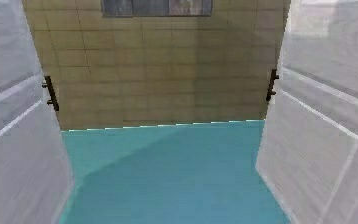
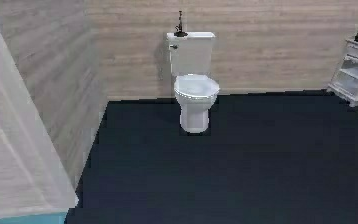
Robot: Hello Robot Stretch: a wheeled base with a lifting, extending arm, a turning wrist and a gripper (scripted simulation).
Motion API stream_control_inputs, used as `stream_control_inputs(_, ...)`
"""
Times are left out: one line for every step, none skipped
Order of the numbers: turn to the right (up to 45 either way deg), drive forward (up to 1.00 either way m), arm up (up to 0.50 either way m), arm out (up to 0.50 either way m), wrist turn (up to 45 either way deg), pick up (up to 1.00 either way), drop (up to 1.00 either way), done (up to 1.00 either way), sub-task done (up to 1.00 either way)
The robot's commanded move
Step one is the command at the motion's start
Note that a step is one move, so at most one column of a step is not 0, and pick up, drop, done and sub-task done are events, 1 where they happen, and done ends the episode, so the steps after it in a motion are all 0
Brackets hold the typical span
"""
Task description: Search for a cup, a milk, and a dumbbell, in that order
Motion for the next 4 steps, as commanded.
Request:
stream_control_inputs(0.0, 1.0, 0.0, 0.0, 0.0, 0.0, 0.0, 0.0, 0.0)
stream_control_inputs(0.0, 1.0, 0.0, 0.0, 0.0, 0.0, 0.0, 0.0, 0.0)
stream_control_inputs(-6.0, 0.0, 0.0, 0.0, 0.0, 0.0, 0.0, 0.0, 0.0)
stream_control_inputs(0.0, 0.05, 0.0, 0.0, 0.0, 0.0, 0.0, 0.0, 0.0)
